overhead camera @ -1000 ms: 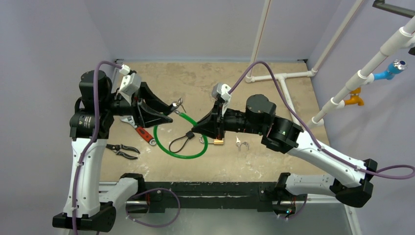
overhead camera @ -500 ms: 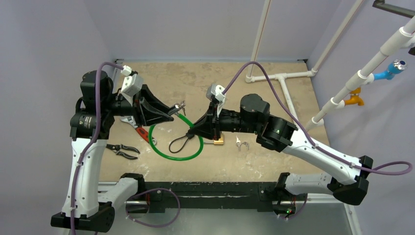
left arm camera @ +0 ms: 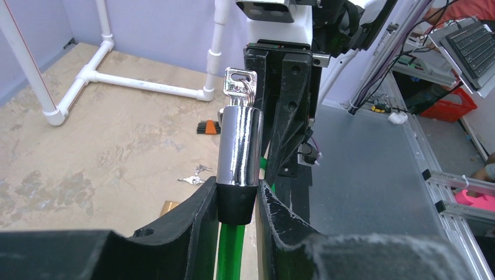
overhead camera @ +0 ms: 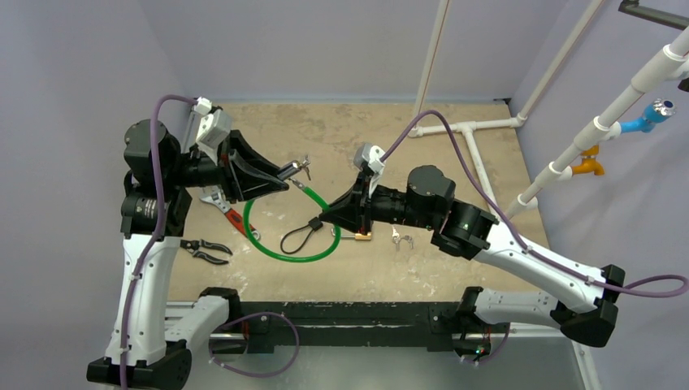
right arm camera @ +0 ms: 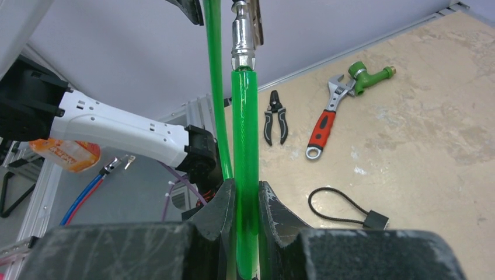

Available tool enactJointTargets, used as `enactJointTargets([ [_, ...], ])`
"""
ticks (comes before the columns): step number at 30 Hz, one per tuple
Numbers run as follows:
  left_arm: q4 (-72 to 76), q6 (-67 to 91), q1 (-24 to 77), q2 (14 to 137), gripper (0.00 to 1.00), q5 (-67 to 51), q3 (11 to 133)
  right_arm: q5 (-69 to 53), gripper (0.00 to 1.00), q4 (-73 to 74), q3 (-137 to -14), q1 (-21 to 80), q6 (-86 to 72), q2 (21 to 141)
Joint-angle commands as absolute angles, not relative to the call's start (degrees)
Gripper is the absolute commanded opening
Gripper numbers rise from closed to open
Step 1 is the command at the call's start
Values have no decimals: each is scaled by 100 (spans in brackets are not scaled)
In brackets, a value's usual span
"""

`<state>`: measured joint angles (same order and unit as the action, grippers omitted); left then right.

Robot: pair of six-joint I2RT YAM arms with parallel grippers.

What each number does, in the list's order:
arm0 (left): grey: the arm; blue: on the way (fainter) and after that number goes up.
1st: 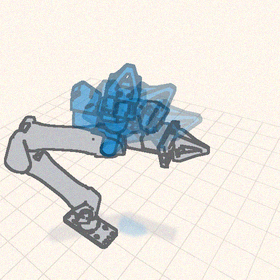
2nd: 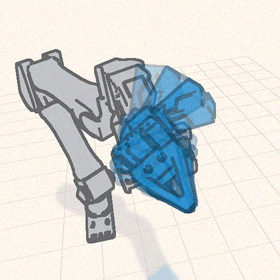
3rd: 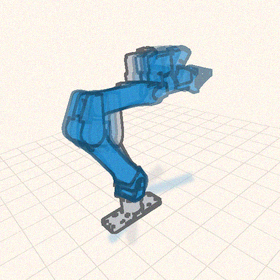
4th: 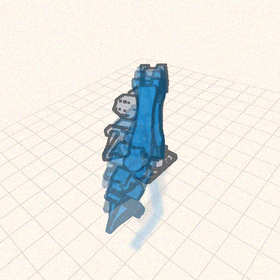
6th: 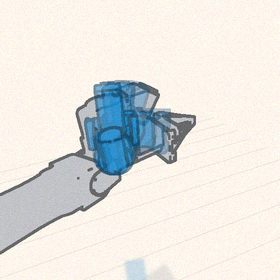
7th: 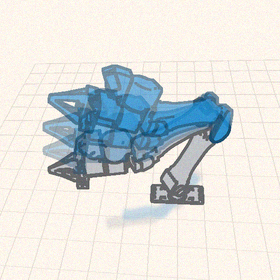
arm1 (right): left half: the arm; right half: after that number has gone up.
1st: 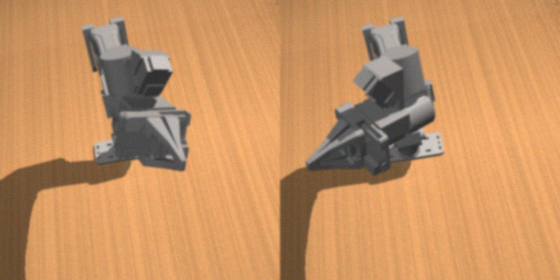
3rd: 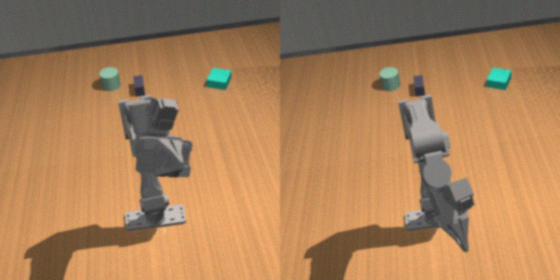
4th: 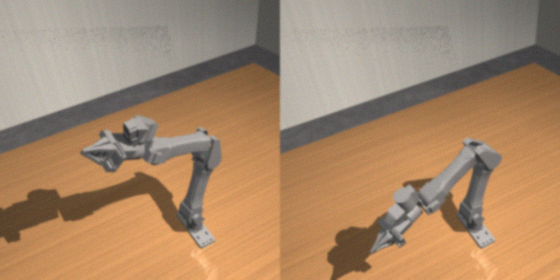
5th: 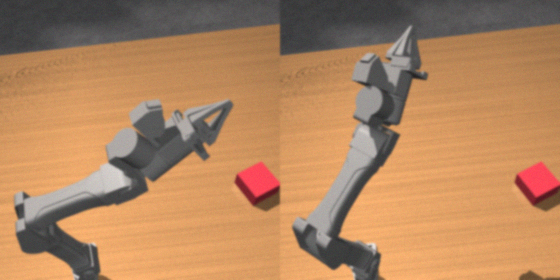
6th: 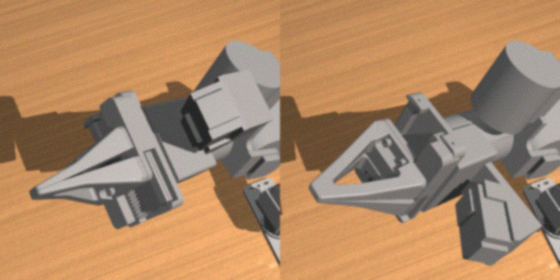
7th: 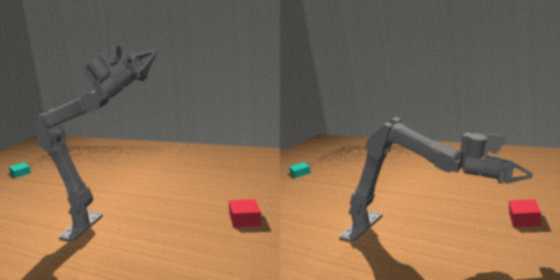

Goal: Unlock with the key
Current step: Unlock the lock, then place the lock at the center of the board.

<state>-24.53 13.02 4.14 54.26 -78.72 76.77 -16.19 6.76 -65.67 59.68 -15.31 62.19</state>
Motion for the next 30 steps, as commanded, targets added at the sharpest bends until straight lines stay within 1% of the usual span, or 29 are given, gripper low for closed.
enactJointTargets([
  [1, -1334, 2135, 404, 5306, 0, -7889, 7622, -1454, 0, 627, -6595, 5963, -1635, 6185],
  [3, -1300, 2161, 404, 5274, 0, -7900, 7593, -1592, 6, 649, -6723, 5968, -1645, 6232],
  [6, -1194, 2249, 404, 5198, 0, -7907, 7534, -1496, 1, 779, -6883, 5961, -1564, 6308],
  [11, -1354, 2118, 399, 5137, 0, -7692, 7545, -966, 0, 911, -6767, 5957, -1570, 6232],
  [15, -2003, 1443, 398, 5169, 0, -6717, 7558, -221, 0, 1119, -6530, 5918, -1754, 6235],
  [21, -3241, 235, 396, 5653, 0, -5113, 7868, 471, 0, 1416, -6604, 5788, -2015, 6360],
  [24, -3482, -288, 396, 6015, 0, -4570, 7913, 765, 0, 1596, -6798, 5596, -2187, 6559],
  [28, -3332, -687, 427, 6558, 0, -4307, 7891, 944, 0, 1665, -6967, 5195, -2533, 6957],
  [30, -3263, -781, 518, 6894, 0, -3961, 7951, 1055, 0, 1693, -7024, 4950, -2733, 7222],
])
